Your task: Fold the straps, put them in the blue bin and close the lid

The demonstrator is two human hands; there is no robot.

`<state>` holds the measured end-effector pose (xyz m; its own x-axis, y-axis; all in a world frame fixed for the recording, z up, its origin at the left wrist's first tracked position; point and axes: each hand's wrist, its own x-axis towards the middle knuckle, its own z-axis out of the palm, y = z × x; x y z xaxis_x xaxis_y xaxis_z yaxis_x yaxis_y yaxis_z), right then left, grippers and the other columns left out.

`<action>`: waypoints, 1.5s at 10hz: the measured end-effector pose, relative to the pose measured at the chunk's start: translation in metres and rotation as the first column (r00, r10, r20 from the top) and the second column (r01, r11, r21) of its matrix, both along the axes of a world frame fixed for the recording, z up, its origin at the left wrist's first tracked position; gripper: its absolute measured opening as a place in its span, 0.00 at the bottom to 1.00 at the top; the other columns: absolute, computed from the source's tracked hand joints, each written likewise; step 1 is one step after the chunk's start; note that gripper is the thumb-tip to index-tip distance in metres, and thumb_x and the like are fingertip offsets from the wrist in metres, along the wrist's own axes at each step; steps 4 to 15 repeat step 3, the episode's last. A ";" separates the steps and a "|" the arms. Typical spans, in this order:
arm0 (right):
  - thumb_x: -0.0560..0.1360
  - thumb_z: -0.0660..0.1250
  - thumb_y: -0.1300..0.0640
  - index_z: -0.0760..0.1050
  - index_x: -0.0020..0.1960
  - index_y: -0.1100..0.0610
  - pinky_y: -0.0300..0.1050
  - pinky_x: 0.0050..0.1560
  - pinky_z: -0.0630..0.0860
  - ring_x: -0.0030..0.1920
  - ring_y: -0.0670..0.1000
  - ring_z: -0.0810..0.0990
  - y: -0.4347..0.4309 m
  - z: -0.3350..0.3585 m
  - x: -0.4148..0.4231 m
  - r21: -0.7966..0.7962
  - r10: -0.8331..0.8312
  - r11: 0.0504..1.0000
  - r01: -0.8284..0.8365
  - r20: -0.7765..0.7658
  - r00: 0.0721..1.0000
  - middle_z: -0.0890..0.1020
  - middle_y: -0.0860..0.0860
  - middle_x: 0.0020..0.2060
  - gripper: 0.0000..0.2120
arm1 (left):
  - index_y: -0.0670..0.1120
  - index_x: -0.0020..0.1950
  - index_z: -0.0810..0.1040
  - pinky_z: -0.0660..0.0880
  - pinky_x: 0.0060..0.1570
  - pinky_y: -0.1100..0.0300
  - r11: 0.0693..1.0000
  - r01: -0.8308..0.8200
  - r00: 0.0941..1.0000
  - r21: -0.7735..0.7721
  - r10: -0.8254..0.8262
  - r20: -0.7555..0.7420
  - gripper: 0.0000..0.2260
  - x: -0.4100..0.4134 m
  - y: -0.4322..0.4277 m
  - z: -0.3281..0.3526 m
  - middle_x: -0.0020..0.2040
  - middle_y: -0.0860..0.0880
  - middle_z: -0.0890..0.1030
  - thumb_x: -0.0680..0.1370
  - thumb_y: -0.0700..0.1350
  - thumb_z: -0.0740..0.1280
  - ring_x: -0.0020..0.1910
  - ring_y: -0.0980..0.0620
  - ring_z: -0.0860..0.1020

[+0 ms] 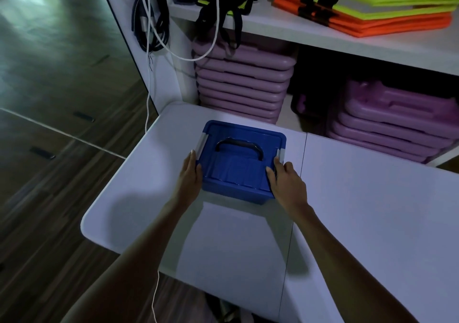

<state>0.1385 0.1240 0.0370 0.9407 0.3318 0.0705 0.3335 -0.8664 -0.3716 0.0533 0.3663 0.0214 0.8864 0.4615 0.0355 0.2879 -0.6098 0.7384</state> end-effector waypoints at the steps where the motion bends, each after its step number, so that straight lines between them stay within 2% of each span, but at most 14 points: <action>1: 0.81 0.51 0.46 0.61 0.73 0.57 0.51 0.42 0.76 0.50 0.61 0.78 -0.001 0.005 -0.005 -0.021 0.003 1.000 -0.004 -0.039 0.999 0.75 0.60 0.56 0.24 | 0.39 0.75 0.54 0.59 0.71 0.51 0.999 -0.001 0.997 0.048 0.005 -0.079 0.22 -0.002 0.002 0.005 0.76 0.41 0.60 0.82 0.44 0.52 0.73 0.42 0.61; 2: 0.81 0.51 0.45 0.61 0.73 0.54 0.51 0.47 0.75 0.56 0.59 0.75 -0.004 0.016 -0.005 0.076 -0.019 0.997 0.025 -0.082 0.996 0.74 0.59 0.58 0.24 | 0.40 0.74 0.58 0.57 0.71 0.48 0.983 -0.080 0.994 0.168 0.091 -0.059 0.21 0.002 -0.014 0.016 0.76 0.41 0.61 0.81 0.44 0.53 0.76 0.45 0.57; 3: 0.79 0.53 0.43 0.68 0.68 0.50 0.50 0.52 0.77 0.56 0.51 0.76 -0.018 0.035 -0.037 0.456 -0.022 0.889 0.041 -0.047 0.999 0.75 0.50 0.56 0.21 | 0.43 0.70 0.68 0.60 0.71 0.49 0.987 -0.155 0.976 0.038 0.147 0.163 0.19 -0.015 -0.063 0.038 0.72 0.45 0.69 0.79 0.46 0.59 0.73 0.47 0.63; 15: 0.79 0.53 0.43 0.68 0.68 0.50 0.50 0.52 0.77 0.56 0.51 0.76 -0.018 0.035 -0.037 0.456 -0.022 0.889 0.041 -0.047 0.999 0.75 0.50 0.56 0.21 | 0.43 0.70 0.68 0.60 0.71 0.49 0.987 -0.155 0.976 0.038 0.147 0.163 0.19 -0.015 -0.063 0.038 0.72 0.45 0.69 0.79 0.46 0.59 0.73 0.47 0.63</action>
